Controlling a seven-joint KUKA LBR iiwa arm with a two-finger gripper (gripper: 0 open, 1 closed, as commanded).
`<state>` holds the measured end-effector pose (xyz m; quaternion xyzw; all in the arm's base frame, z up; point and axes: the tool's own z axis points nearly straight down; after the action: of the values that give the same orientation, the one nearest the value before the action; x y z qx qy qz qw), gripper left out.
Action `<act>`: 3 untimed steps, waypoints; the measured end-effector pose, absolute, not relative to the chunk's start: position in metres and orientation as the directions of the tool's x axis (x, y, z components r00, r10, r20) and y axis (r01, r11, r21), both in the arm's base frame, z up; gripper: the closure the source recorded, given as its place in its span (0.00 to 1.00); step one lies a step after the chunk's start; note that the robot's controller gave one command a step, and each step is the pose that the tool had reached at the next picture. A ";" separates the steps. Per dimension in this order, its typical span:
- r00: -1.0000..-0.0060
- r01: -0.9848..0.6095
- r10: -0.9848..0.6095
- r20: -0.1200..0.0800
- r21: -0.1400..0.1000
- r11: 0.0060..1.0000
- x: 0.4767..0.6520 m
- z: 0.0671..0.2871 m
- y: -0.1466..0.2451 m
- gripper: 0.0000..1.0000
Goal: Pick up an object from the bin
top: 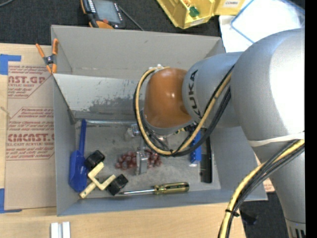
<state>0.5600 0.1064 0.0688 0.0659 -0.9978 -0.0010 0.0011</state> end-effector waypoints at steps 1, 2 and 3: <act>-0.998 -0.055 -0.055 -0.013 0.005 0.998 0.548 0.141 0.110 0.00; -0.999 0.052 0.052 0.007 0.002 0.999 0.558 0.099 0.096 0.00; -0.999 0.035 0.035 -0.012 0.008 0.999 0.555 0.070 0.111 0.00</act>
Offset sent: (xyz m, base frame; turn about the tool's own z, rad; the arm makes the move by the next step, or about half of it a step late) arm -0.0017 -0.0110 0.0312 0.1852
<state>0.5554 0.1108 0.0699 -0.0175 -0.9998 -0.0037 -0.0058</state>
